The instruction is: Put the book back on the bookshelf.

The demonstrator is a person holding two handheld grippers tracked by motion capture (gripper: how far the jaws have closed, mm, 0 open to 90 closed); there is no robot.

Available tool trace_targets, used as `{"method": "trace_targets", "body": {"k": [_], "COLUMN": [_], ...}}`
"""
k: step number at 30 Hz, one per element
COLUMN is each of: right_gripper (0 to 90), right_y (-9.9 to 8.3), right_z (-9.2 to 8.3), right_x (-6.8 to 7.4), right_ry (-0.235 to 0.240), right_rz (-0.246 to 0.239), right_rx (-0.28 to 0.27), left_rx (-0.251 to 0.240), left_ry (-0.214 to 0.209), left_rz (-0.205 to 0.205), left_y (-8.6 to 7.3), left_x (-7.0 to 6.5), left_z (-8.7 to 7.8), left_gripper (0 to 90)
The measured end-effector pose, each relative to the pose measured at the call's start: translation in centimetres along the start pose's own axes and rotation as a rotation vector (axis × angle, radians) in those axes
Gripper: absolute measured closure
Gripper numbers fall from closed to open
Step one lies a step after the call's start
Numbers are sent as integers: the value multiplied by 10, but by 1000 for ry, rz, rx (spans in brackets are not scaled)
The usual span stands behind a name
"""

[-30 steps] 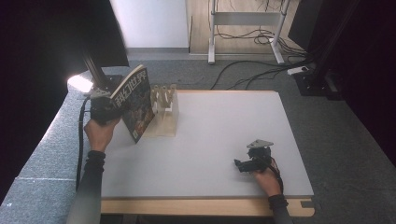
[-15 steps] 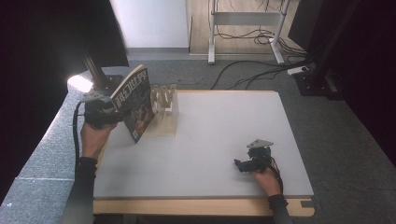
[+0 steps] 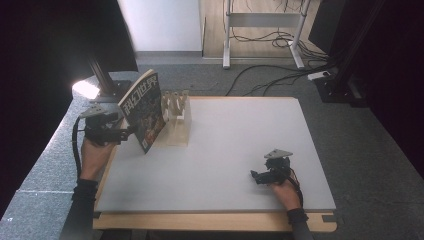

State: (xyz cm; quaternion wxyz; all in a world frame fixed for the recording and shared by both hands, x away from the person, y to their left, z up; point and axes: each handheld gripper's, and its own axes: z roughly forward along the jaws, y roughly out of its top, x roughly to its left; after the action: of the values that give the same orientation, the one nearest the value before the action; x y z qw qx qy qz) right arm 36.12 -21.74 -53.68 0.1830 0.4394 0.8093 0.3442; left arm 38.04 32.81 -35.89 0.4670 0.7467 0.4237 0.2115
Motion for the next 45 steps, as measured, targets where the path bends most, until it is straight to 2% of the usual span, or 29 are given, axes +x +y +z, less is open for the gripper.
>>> {"method": "trace_targets", "body": {"k": [9,18,21,25,33,36,39,43,45], "right_gripper": [0,0,0,0,0,0,0,0,0], "right_y": [0,0,0,0,0,0,0,0,0], "right_z": [0,0,0,0,0,0,0,0,0], "right_x": [0,0,0,0,0,0,0,0,0], "right_ry": [0,-1,-1,0,0,-1,-1,-1,-1], "right_rz": [-1,-2,-4,0,0,0,0,1,1], "right_rx": [-1,-1,-2,0,0,-1,-1,-1,-1], "left_rx": [2,23,33,29,40,59,77,81,90], "left_ry": [-8,-42,-53,-92,-145,-155,-168,-193,-190], "left_rz": [36,86,107,111,140,155,165,148,150], "left_y": [-12,-22,-26,-32,-41,-46,-53,-63,-67], "left_x": [-16,-40,-50,-63,-83,-90,-94,-96,-96], "left_z": [-17,-17,-13,-5,14,23,33,45,50], "left_gripper": [0,0,0,0,0,0,0,0,0]}}
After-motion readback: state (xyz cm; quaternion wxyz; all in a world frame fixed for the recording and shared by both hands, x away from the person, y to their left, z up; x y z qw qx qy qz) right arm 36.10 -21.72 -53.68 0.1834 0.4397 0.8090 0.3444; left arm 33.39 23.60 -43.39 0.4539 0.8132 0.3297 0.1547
